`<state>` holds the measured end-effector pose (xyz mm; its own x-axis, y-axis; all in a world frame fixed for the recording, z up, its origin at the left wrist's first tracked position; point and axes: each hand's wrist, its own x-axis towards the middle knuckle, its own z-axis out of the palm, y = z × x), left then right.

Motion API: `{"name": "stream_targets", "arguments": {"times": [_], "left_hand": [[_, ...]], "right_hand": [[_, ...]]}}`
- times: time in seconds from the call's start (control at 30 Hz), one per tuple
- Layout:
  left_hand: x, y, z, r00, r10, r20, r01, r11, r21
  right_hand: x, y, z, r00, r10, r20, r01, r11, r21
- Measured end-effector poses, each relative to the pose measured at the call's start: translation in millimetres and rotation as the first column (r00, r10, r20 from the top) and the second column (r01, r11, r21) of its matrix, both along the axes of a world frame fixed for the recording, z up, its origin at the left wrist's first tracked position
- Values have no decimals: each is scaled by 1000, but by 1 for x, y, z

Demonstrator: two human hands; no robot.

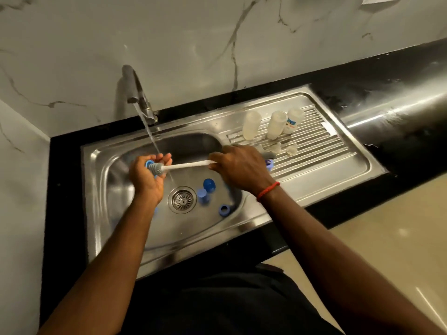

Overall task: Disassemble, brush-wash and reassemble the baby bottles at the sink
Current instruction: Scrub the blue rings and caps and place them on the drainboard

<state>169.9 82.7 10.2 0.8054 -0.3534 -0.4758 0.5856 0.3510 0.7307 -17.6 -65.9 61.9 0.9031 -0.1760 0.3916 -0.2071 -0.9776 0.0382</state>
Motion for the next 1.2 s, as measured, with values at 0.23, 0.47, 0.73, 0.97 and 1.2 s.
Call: {"name": "stream_targets", "arguments": {"times": [0.23,0.47,0.73,0.97,1.2], "left_hand": [[-16,-4,3,998,32,-61,-14,961,277],[-30,-18,25,994,12,-110,-5,998,63],[-21,-40,39,994,77,82,-82,995,59],[-27,-41,23,989,99,113,-106,993,59],[-19,-52,23,986,161,42,-165,981,100]], "right_hand": [[-3,-27,7,973,100,207,-78,991,-108],[-27,-44,-14,989,71,128,-59,993,-99],[-42,-19,-30,997,-51,-57,64,965,256],[-47,-44,-21,996,91,24,-93,925,369],[-51,-31,-55,998,27,-65,24,735,677]]}}
